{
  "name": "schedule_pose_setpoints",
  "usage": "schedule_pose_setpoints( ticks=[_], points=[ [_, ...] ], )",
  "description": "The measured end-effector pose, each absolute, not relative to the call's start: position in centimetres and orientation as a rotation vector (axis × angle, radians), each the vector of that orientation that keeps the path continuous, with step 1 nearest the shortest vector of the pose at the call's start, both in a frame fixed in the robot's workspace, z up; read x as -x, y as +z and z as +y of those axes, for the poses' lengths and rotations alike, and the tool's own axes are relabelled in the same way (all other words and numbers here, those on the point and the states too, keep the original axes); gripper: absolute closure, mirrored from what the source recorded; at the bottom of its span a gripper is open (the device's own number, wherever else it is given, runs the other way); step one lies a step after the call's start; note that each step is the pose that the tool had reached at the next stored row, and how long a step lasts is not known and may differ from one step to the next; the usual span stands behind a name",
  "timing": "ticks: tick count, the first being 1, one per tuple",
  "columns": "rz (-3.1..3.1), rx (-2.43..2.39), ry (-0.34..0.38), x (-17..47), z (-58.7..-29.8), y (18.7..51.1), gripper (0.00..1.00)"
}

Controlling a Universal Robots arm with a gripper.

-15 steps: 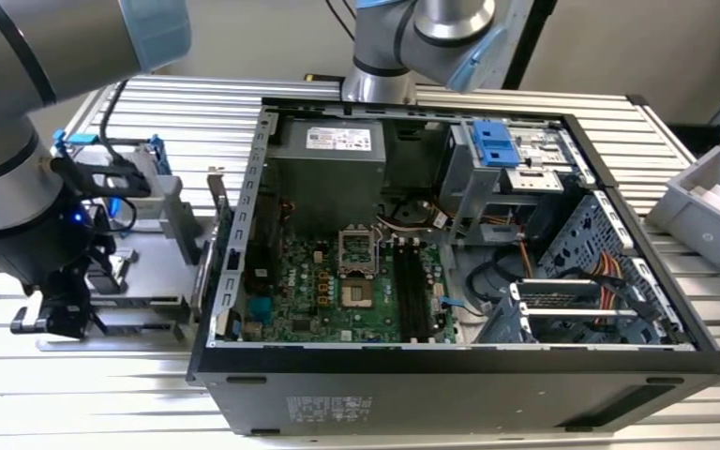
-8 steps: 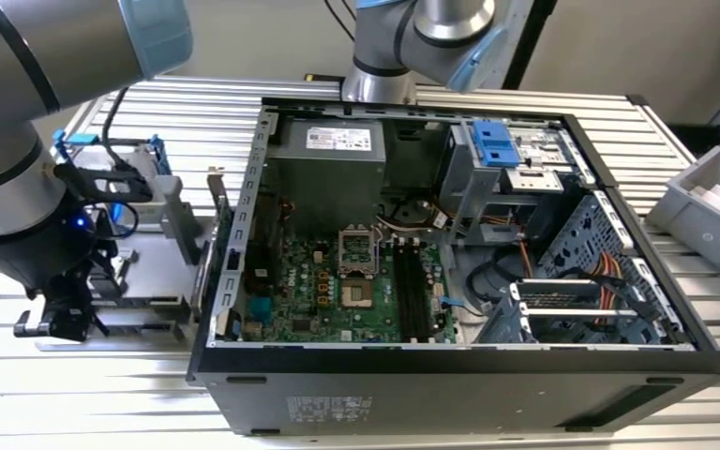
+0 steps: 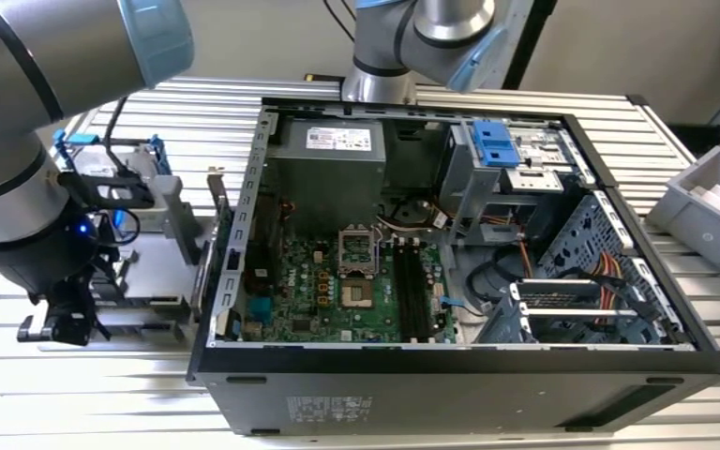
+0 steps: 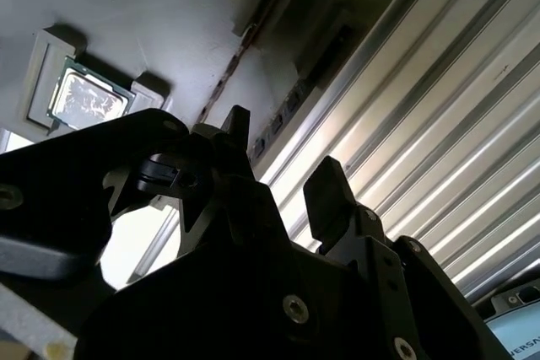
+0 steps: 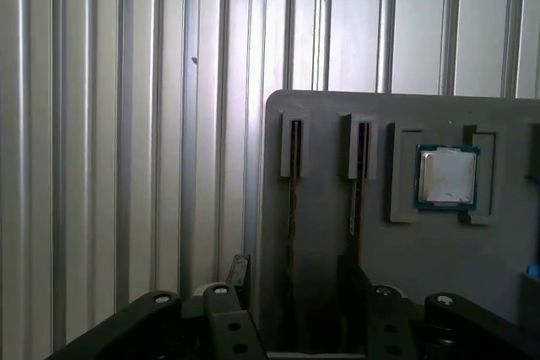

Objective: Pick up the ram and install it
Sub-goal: 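Pick up the ram and move it above insertion slot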

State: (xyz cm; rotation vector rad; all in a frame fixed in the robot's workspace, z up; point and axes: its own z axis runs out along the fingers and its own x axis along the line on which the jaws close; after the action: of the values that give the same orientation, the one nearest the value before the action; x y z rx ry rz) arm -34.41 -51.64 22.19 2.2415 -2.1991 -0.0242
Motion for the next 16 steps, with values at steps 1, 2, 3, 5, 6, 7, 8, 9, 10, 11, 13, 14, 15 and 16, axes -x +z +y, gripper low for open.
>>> schedule_pose_setpoints(
  ticks=[1,2,3,5,6,7,8,9,10,11,13,14,15,16],
  points=[
    [-2.2,-2.241,-0.024,34.4,-51.7,22.1,0.0],
    [-2.2,-2.24,-0.024,34.4,-51.7,22.1,0.0],
    [-2.201,-2.24,-0.024,34.4,-51.7,22.0,0.0],
    [-2.202,-2.239,-0.024,34.4,-51.8,21.8,0.0],
    [-2.202,-2.238,-0.024,34.4,-51.8,21.8,0.0],
    [-2.202,-2.238,-0.024,34.4,-51.8,21.7,0.0],
    [-2.202,-2.238,-0.024,34.5,-51.8,21.6,0.0],
    [-2.202,-2.238,-0.024,34.5,-51.8,21.6,0.0],
    [-2.202,-2.238,-0.024,34.5,-51.8,21.5,0.0],
    [-2.202,-2.238,-0.024,34.5,-51.8,21.4,0.0],
    [-2.202,-2.238,-0.024,34.6,-51.8,21.2,0.0],
    [-2.202,-2.238,-0.024,34.6,-51.8,21.1,0.0],
    [-2.202,-2.238,-0.024,34.7,-51.8,21.0,0.0],
    [-2.202,-2.238,-0.024,34.7,-51.8,20.9,0.0]
  ],
)
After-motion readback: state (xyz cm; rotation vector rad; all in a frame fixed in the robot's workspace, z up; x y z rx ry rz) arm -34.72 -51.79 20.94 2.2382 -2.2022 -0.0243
